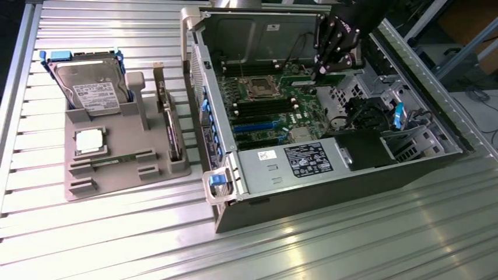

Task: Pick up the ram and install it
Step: 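Insert the ram into the slot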

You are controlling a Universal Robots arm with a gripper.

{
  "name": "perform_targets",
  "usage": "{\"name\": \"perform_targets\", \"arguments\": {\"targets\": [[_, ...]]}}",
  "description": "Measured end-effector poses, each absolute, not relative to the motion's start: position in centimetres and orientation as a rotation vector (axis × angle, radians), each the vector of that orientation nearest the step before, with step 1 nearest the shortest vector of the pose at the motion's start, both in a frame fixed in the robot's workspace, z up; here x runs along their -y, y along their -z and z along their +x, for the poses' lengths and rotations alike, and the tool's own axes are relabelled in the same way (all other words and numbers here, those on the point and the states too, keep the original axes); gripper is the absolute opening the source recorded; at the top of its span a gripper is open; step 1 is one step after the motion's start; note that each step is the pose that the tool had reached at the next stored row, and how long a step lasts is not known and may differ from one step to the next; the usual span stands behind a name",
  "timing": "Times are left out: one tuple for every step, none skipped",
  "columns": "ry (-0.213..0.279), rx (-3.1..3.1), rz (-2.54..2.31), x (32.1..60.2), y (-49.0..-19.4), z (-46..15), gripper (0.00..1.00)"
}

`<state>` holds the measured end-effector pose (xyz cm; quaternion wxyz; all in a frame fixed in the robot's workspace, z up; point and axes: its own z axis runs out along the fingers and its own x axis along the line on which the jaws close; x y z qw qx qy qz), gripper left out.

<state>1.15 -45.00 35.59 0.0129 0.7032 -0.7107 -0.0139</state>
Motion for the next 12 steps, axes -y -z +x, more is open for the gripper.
{"name": "perform_targets", "arguments": {"targets": [[0.043,2.217,2.189,45.0,-35.2,1.1,0.12],[0.043,2.223,2.183,44.9,-34.9,1.0,0.12],[0.043,2.225,2.18,44.8,-34.8,1.0,0.12],[0.044,2.228,2.178,44.7,-34.6,0.9,0.12],[0.044,2.233,2.173,44.5,-34.3,0.4,0.12],[0.044,2.234,2.171,44.4,-34.0,0.1,0.12],[0.044,2.235,2.172,44.1,-33.6,-0.1,0.12],[0.044,2.235,2.172,43.8,-33.3,-0.5,0.12],[0.044,2.234,2.172,43.6,-33.1,-0.8,0.12],[0.044,2.234,2.172,43.5,-32.9,-1.1,0.12],[0.044,2.23,2.176,43.3,-32.6,-1.2,0.12],[0.043,2.219,2.187,43.1,-32.4,-1.2,0.12]]}}
